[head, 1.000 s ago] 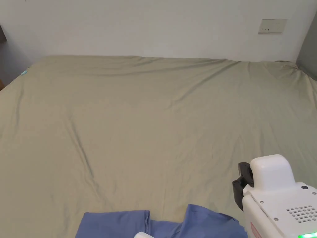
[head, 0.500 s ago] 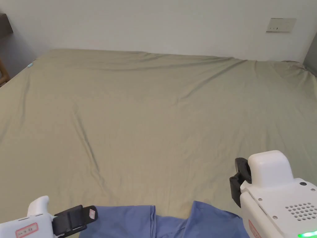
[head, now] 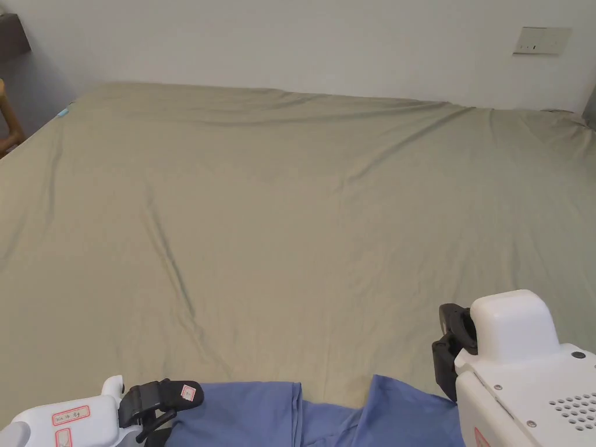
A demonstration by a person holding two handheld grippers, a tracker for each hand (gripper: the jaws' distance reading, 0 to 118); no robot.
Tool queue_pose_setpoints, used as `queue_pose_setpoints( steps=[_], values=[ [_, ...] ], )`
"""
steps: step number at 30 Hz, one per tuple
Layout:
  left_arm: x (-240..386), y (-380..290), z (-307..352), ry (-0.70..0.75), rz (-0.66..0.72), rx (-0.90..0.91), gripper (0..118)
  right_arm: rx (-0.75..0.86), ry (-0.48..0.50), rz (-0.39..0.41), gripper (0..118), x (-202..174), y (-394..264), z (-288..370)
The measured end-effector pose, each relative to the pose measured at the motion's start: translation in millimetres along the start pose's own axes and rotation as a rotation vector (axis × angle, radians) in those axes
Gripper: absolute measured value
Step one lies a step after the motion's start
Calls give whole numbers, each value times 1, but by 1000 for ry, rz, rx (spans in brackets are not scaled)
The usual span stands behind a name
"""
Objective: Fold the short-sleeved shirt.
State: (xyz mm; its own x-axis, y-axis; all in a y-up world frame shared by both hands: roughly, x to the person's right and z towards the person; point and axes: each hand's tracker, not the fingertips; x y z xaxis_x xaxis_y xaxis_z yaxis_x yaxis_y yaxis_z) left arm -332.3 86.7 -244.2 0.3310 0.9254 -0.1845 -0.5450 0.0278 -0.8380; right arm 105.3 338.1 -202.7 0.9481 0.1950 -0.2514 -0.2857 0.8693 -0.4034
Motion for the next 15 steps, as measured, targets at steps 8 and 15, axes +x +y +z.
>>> queue_pose_setpoints(
  steps=[8, 15],
  values=[
    [15, 8, 24, 242, -209, 3, 73, -6, 22, 3, 2, -7, -1, -3],
    [0, -2, -6, 35, -44, -51, 72, -16, 27, 4, 2, -10, -2, -3]
  ],
)
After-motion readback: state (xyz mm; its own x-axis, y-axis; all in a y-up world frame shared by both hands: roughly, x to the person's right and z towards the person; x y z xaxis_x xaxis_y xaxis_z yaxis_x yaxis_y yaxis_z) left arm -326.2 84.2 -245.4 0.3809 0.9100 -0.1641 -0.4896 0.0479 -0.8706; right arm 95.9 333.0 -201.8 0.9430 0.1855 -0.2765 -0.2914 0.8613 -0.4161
